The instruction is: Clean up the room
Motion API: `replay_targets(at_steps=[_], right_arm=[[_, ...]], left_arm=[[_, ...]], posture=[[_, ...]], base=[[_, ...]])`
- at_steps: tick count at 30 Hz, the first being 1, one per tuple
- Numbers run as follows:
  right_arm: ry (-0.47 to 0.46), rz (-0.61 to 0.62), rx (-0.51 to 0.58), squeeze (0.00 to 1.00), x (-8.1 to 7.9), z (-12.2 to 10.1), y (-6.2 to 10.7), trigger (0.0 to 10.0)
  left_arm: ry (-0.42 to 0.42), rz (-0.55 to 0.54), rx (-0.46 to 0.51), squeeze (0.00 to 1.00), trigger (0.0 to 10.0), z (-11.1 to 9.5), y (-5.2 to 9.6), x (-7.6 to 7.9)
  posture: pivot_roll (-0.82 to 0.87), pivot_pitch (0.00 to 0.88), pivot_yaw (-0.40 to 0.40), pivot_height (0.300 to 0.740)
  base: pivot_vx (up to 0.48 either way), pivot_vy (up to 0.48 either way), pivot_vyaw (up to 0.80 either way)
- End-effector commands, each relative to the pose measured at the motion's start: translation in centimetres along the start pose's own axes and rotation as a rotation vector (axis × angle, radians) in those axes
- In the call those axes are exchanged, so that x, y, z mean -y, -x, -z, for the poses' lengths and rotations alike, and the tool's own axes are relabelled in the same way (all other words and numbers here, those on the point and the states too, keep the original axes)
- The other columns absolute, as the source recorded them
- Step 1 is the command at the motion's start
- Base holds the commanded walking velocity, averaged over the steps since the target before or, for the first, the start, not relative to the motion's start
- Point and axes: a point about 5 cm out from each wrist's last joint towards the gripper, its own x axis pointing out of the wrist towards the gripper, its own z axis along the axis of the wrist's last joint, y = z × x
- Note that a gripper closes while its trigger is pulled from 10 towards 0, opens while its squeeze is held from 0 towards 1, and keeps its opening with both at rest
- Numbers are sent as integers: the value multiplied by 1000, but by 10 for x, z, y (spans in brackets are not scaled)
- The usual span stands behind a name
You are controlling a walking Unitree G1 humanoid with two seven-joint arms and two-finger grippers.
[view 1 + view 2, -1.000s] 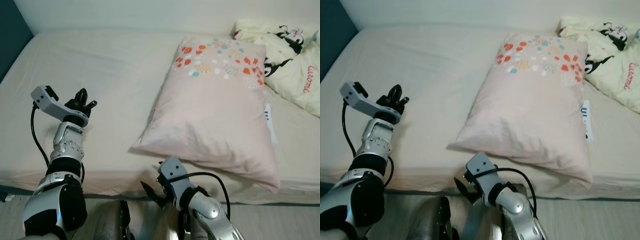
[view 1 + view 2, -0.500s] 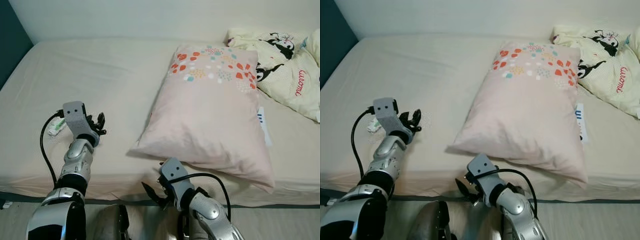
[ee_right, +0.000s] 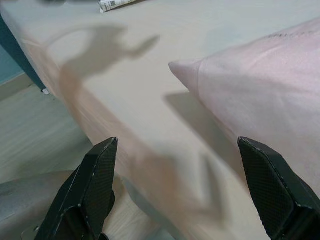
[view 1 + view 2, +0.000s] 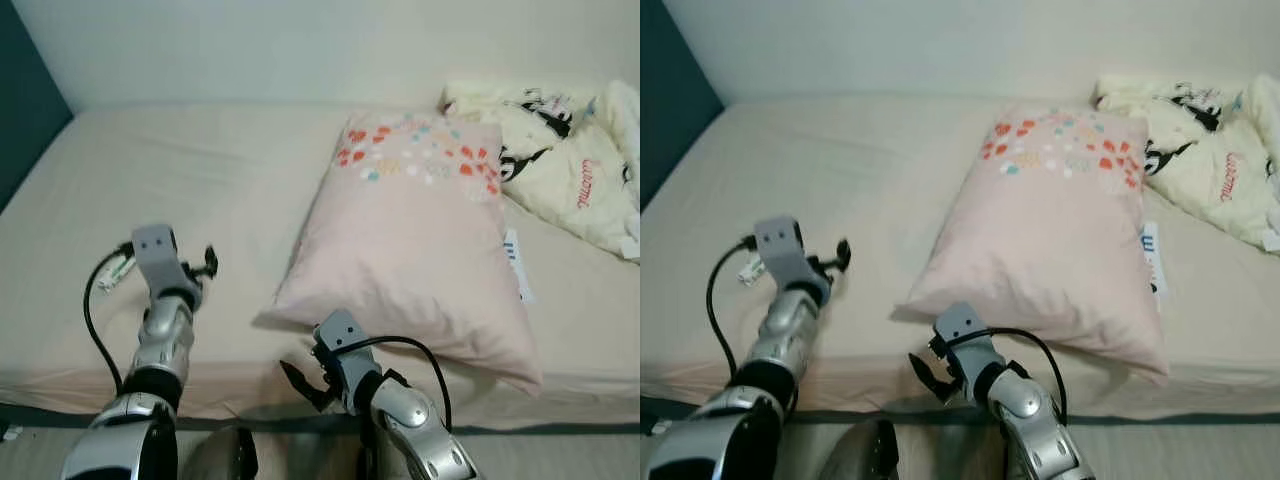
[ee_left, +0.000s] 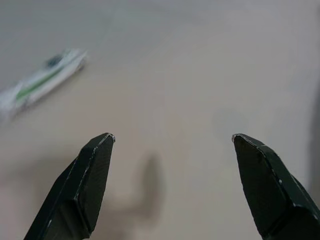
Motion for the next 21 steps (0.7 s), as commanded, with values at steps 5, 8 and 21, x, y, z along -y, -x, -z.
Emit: replay_targets(at_steps=[5,8,21], right_arm=[[-18,-10,-25,0,1,11,-4,10000],[-15,-14,-24,0,3,11,-7,10000],[-25,-16,-22,0,8,15,-14,10000]], left_arm=[[31,-87,-68,0,10000,22,12,-18],[23,-113,-78,0,10000,26,15,-24],[-46,-162,-160,0,10000,44,26,-34]], posture=[[-30,92,1,646],[-27,83,-3,656],[-20,52,0,691]], base=[[0,0,0],[0,0,0],[0,0,0]])
